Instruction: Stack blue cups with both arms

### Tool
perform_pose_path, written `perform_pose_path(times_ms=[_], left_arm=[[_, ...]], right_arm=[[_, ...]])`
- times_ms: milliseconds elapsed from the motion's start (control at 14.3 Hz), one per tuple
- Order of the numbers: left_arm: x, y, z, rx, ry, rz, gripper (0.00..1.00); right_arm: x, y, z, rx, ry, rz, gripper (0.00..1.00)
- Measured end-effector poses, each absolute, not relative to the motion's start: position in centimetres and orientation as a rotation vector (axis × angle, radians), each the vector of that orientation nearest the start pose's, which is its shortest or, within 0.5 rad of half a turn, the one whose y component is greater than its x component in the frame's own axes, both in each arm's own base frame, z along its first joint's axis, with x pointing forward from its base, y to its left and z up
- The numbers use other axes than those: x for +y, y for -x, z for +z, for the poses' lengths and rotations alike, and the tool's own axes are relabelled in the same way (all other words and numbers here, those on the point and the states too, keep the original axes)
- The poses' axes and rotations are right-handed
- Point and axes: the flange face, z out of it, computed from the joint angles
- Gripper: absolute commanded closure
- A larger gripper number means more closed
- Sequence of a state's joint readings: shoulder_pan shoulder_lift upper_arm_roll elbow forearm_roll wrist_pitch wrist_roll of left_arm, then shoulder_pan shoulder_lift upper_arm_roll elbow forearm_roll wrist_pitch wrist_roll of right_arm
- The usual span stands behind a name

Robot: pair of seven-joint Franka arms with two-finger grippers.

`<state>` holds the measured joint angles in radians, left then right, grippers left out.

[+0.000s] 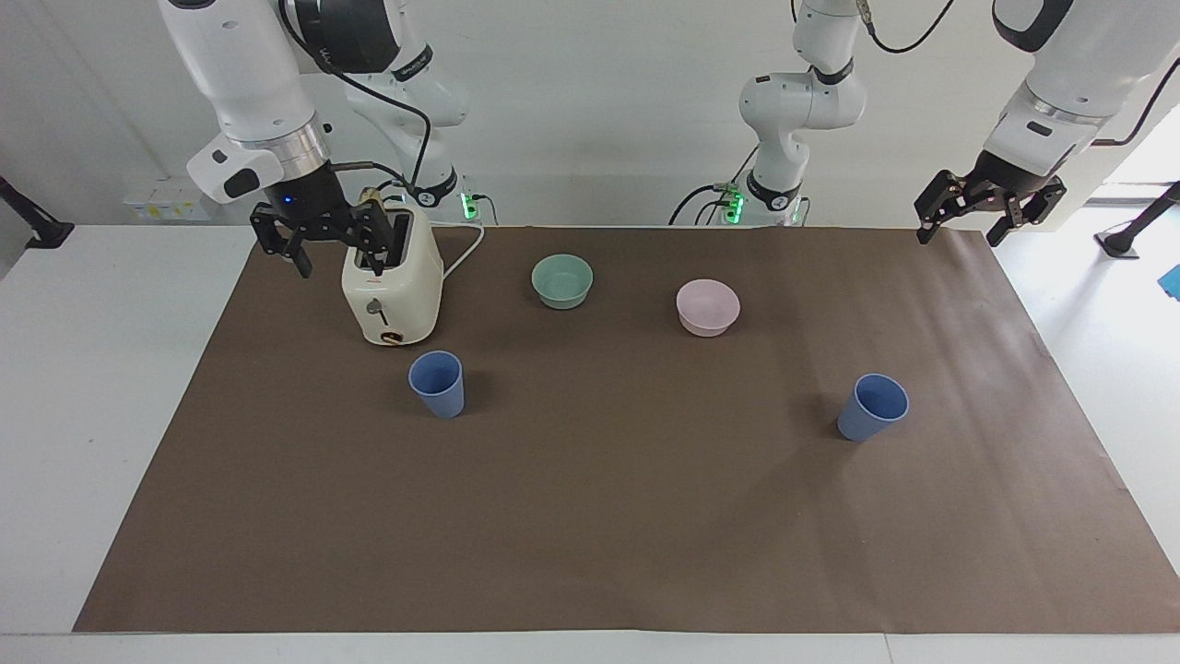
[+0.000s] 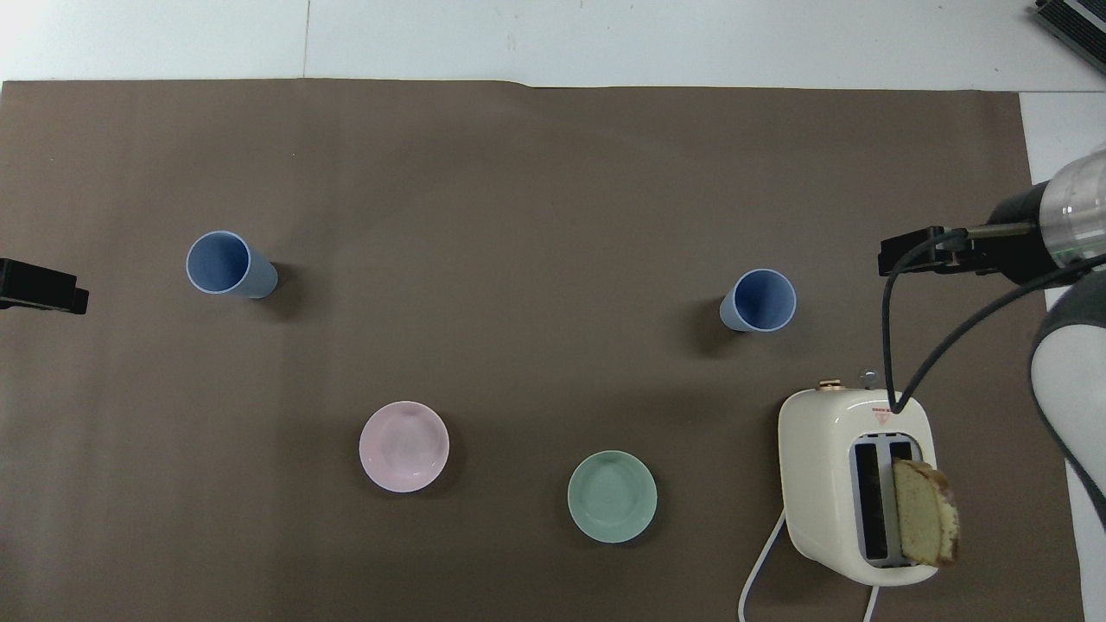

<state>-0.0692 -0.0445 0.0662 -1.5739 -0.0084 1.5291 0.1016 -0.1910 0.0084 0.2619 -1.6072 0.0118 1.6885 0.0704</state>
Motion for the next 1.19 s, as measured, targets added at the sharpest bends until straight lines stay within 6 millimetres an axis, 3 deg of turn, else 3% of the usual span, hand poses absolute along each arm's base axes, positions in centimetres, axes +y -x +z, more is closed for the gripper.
perform_pose_path(times_ms=[629,1188], left_arm=[[-0.5,-53.7,64.4,0.176,3.149,-0.001,0.0],[-0.2,-53.7,64.4,0.166,3.15,-0.001,0.0]], right_arm=[[5.2,-56.8,61.6,-0.033,3.116,-0.154,0.0],[5.0,-56.9,61.7,-0.028,3.115,-0.163,0.0]])
